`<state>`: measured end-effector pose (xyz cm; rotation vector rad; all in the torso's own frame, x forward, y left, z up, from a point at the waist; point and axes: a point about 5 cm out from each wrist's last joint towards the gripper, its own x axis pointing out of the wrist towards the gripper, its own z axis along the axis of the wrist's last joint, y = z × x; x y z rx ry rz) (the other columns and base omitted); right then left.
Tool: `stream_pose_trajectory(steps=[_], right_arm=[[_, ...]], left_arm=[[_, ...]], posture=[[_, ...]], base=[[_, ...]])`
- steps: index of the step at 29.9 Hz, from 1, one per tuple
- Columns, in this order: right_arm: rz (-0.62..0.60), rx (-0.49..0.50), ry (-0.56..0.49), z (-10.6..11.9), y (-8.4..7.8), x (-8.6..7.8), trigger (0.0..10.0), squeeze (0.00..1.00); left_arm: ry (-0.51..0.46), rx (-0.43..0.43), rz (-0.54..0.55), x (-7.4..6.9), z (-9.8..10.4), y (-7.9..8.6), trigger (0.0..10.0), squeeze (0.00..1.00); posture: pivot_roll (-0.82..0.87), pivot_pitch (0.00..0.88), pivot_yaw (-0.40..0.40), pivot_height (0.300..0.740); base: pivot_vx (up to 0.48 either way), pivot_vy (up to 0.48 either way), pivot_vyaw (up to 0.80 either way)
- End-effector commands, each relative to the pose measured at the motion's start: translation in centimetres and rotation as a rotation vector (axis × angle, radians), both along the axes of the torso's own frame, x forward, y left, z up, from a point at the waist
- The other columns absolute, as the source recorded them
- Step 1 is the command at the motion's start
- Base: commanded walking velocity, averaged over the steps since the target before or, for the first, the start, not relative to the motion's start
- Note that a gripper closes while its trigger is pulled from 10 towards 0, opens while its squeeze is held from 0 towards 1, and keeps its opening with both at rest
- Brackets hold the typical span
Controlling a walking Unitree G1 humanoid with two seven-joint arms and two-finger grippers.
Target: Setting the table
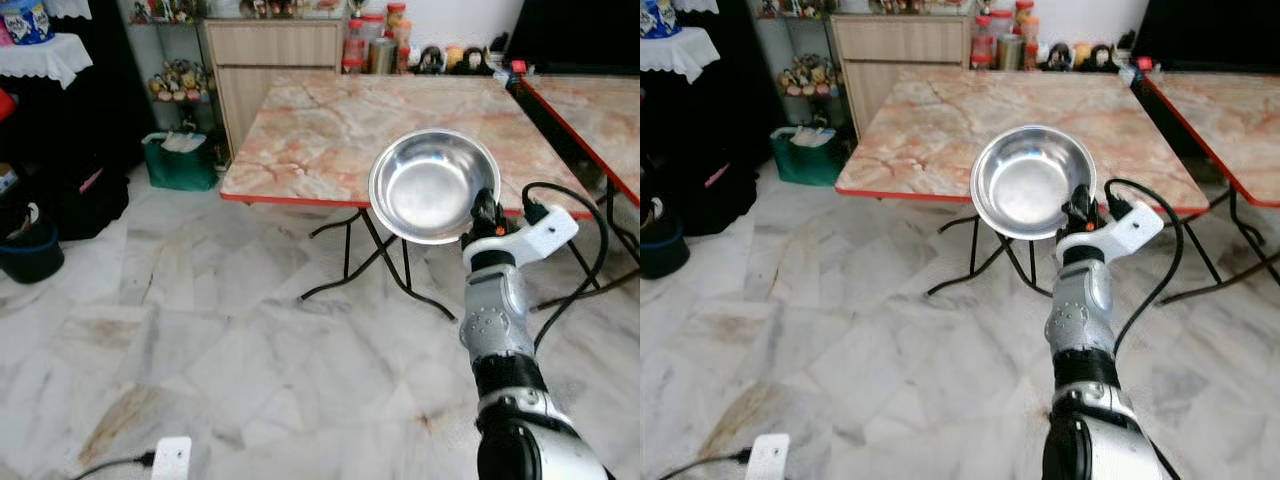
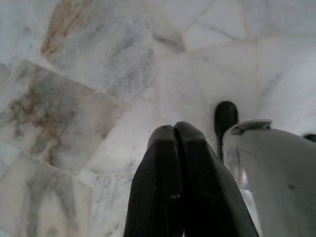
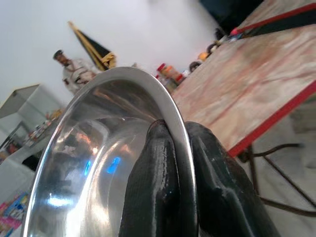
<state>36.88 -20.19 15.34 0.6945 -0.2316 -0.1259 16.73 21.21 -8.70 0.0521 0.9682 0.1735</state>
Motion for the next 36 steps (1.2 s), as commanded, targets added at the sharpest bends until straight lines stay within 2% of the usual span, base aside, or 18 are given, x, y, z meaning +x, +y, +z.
stream_pose_trajectory(steps=[1,16,30,36], right_arm=[[0.005,0.001,-0.018,0.6,0.1,0.2,10.0,0.00],[0.006,0.017,-0.022,0.4,0.3,0.2,10.0,0.00],[0.017,0.011,0.010,-0.6,0.2,0.0,10.0,0.00],[0.003,-0.036,-0.003,-0.4,0.1,-0.1,10.0,0.00]], left_arm=[[0.005,0.012,-0.005,0.0,0.0,0.2,10.0,0.00],[-0.012,0.016,-0.003,0.4,0.2,0.2,10.0,0.00],[-0.026,0.015,-0.001,0.7,0.4,0.1,10.0,0.00],[-0.027,0.019,-0.002,0.7,0.4,0.2,10.0,0.00]], posture=[[0.02,0.018,0.006,0.740],[0.03,0.017,0.012,0.740],[0.03,0.018,0.011,0.740],[0.03,0.014,0.013,0.740]], base=[[0.285,0.000,0.00],[0.284,0.000,0.00],[0.285,0.000,0.00],[0.315,0.000,0.26]])
